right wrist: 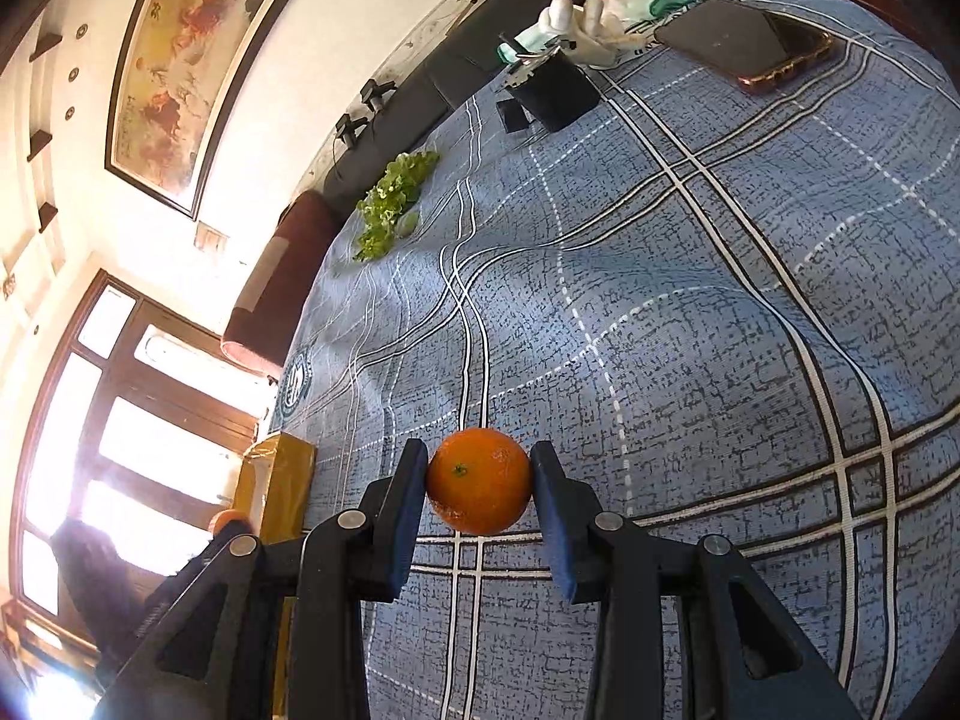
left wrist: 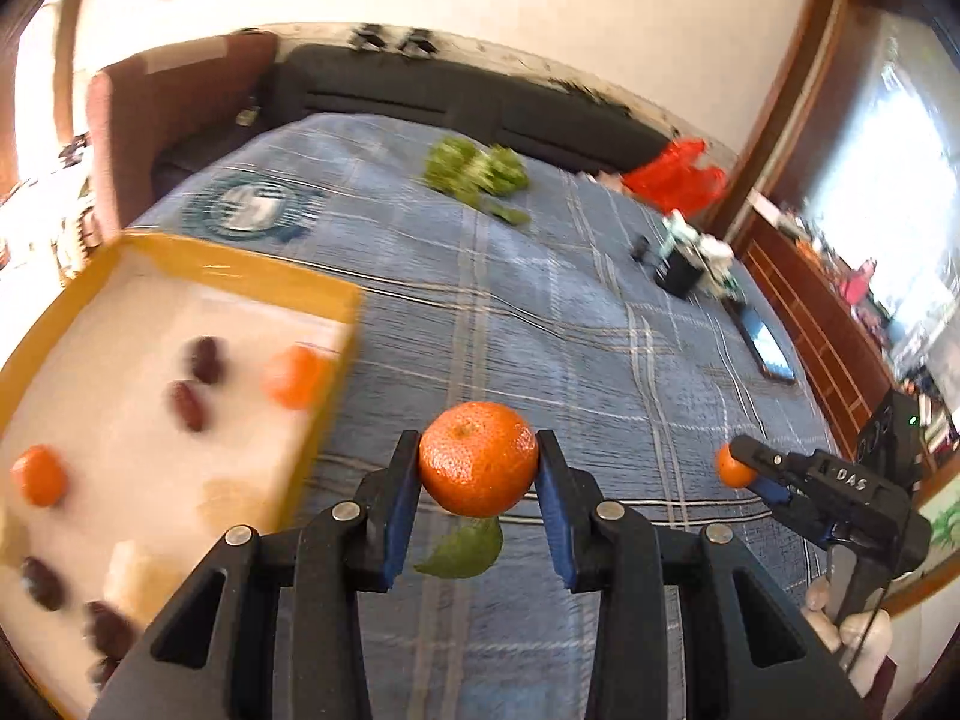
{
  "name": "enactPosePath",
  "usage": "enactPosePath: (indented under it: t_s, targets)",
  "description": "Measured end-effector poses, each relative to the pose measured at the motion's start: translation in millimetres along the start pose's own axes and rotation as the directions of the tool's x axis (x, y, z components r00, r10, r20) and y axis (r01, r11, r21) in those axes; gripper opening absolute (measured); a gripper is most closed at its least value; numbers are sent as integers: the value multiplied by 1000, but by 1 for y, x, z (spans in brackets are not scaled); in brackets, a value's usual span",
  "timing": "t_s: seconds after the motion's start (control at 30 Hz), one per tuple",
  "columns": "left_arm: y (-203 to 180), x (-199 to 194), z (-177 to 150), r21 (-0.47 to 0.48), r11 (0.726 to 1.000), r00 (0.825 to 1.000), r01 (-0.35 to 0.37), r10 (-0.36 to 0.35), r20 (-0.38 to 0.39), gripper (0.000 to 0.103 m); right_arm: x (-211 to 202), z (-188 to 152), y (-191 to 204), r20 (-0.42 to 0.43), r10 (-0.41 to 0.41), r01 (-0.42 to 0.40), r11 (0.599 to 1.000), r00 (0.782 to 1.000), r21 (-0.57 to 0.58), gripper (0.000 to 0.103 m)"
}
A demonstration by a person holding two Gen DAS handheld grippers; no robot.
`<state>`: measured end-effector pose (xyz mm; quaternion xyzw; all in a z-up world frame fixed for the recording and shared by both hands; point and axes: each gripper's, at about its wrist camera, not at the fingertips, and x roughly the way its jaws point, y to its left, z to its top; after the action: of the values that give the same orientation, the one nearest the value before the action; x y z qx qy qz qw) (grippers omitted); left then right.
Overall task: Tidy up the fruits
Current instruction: 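Carry both oranges into the tray and open both tools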
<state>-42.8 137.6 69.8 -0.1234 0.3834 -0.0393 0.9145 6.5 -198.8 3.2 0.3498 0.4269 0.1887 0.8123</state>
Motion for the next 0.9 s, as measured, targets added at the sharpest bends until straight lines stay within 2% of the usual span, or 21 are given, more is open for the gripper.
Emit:
enactPosePath:
  t_s: [0.2, 0.37, 0.5, 0.63, 0.77, 0.9]
  targets:
    - [65, -61, -8, -99, 993, 993, -70, 79, 84, 36, 8, -3, 4, -7, -61, 60, 997, 998, -42, 39]
    - [124, -110, -17, -225, 969, 981, -99, 133, 141, 36, 8, -7, 8, 12, -89, 90, 994, 996, -69, 39]
    - [157, -136, -26, -278, 952, 971, -126, 176, 161, 36, 4, -14, 26, 30, -133, 136, 982, 991, -131, 39]
    - [177, -146, -31, -308, 939, 962, -154, 214, 172, 36, -1, -35, 66, -14, -54, 51, 982, 998, -182, 39]
    - [184, -143, -35, -315, 936, 961, -159, 220, 168, 36, 4, -60, 129, -80, 11, -34, 953, 997, -300, 40]
    - [192, -136, -40, -326, 934, 967, -148, 206, 151, 36, 27, -89, 186, -165, 48, -110, 915, 985, -389, 40]
